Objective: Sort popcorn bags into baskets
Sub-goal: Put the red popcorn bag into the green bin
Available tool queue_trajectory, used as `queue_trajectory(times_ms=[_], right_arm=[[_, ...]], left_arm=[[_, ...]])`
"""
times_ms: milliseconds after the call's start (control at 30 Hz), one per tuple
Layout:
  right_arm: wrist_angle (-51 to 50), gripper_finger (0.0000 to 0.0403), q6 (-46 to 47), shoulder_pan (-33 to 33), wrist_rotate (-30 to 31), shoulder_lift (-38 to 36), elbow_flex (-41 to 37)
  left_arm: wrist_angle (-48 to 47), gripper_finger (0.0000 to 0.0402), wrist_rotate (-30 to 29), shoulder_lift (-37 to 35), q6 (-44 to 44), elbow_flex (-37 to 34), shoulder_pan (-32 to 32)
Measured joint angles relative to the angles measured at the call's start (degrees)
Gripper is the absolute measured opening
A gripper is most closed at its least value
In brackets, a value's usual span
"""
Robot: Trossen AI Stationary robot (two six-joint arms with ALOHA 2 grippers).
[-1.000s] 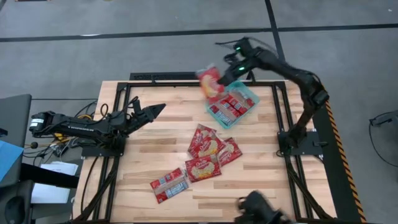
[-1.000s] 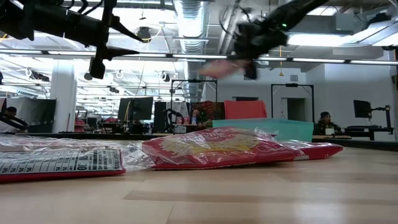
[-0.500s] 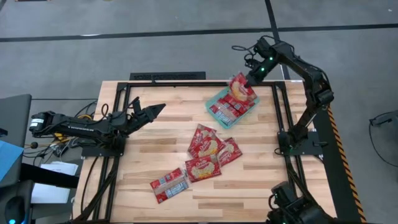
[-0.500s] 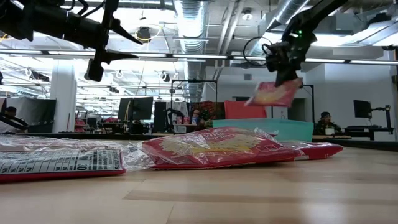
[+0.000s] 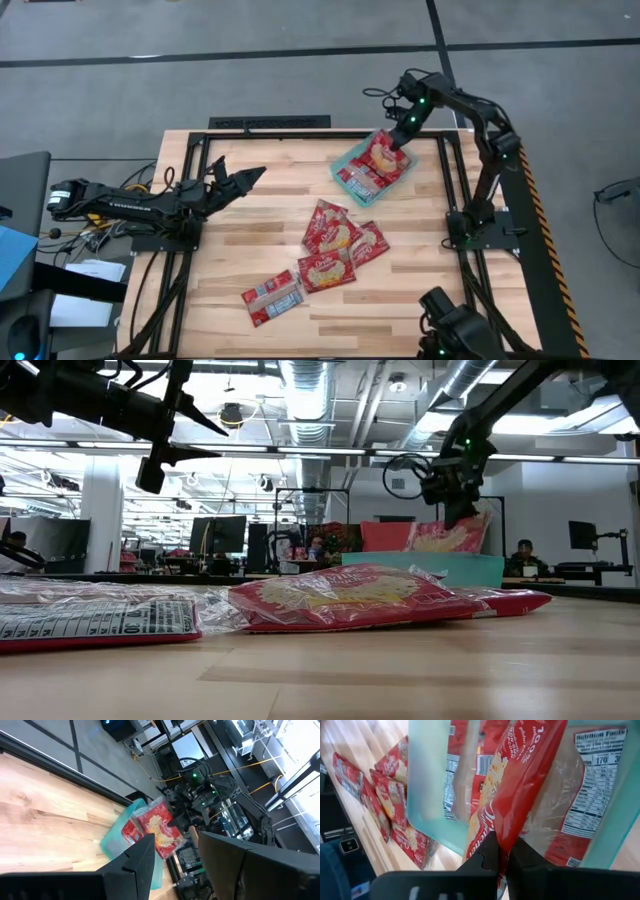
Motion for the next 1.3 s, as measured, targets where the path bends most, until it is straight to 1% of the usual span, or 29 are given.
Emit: queue_trajectory(times_ms=[133,300,633,700,867,967,1167,1300], right_arm=[[0.3,0.0019,-0.4,0.0,0.2,2.2,0.0],[0.7,0.0026,-0.6,0.1,3.0,3.9,0.0],[2.0,0.0030,-1.7,0.5,3.5,3.9,0.1],[2.9,0.0038,-1.6,0.6,5.3,3.9,0.1],[5.3,0.0074,-1.3,1.4,14.2,3.9,0.1],[6.7,0.0105,-1.3,1.9,17.7,3.9,0.1],[7.4,0.0174,-0.6,2.0,18.7,3.9,0.1],[7.1,0.0202,0.7,2.0,21.0,3.9,0.3]], left_arm=[[-0.2,0.0139,-0.1,0.0,0.0,0.0,0.0],[-1.7,0.0139,-0.1,0.0,-1.0,0.0,0.0],[-2.4,0.0139,-0.9,0.0,-1.7,0.0,0.0],[-2.5,0.0139,-1.3,0.0,-1.7,0.0,0.0],[-2.4,0.0139,-2.0,0.0,-1.7,0.0,0.0],[-2.4,0.0139,-2.0,0.0,-1.7,0.0,0.0],[-2.4,0.0139,-2.0,0.0,-1.7,0.0,0.0],[-3.5,0.0139,-1.5,0.0,-1.6,0.0,0.0]])
